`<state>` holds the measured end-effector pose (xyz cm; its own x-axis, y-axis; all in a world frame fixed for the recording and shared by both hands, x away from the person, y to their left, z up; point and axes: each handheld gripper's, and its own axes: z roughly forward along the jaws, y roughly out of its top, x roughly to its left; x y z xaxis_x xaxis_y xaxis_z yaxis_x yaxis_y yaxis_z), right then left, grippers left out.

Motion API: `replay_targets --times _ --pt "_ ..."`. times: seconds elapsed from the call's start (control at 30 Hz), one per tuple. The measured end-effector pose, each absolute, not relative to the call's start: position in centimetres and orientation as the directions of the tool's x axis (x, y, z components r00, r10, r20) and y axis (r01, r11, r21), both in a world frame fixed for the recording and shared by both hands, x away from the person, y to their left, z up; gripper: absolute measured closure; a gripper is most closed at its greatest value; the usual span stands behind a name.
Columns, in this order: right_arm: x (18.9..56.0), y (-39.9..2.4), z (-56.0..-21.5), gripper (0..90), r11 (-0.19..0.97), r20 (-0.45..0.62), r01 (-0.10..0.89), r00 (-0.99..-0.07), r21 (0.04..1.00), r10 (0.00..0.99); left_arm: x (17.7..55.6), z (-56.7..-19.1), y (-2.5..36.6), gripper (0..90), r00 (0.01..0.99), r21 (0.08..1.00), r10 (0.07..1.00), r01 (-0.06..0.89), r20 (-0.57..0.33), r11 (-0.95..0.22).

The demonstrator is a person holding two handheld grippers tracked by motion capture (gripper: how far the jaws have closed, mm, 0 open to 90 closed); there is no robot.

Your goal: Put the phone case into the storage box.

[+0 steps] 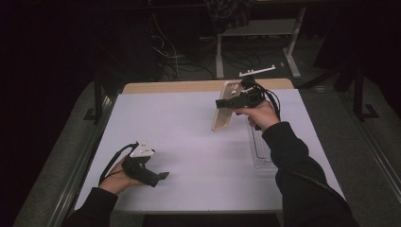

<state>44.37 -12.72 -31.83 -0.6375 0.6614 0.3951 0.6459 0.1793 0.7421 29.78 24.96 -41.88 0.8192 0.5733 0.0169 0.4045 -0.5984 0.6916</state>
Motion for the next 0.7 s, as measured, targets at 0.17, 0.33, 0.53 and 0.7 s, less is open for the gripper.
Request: replay_targets --times 0.17,0.33,0.53,0.7 --pt "45.0 -14.0 -31.3 6.4 0.158 0.384 0.640 -0.620 0.752 0.685 29.8 -42.0 25.0 0.0 0.818 0.693 0.575 0.405 0.017 -0.597" --pt "45.7 -15.4 -30.7 6.5 0.145 0.364 0.630 -0.604 0.763 0.709 29.8 -42.0 25.0 0.0 0.816 0.688 0.578 0.410 0.016 -0.598" --pt "46.1 -16.8 -30.1 6.5 0.127 0.358 0.637 -0.574 0.760 0.737 29.8 -42.0 25.0 0.0 0.816 0.686 0.578 0.409 0.021 -0.602" --pt "46.6 -18.2 -29.9 6.5 0.109 0.352 0.639 -0.549 0.761 0.758 29.8 -42.0 25.0 0.0 0.816 0.686 0.578 0.409 0.019 -0.601"
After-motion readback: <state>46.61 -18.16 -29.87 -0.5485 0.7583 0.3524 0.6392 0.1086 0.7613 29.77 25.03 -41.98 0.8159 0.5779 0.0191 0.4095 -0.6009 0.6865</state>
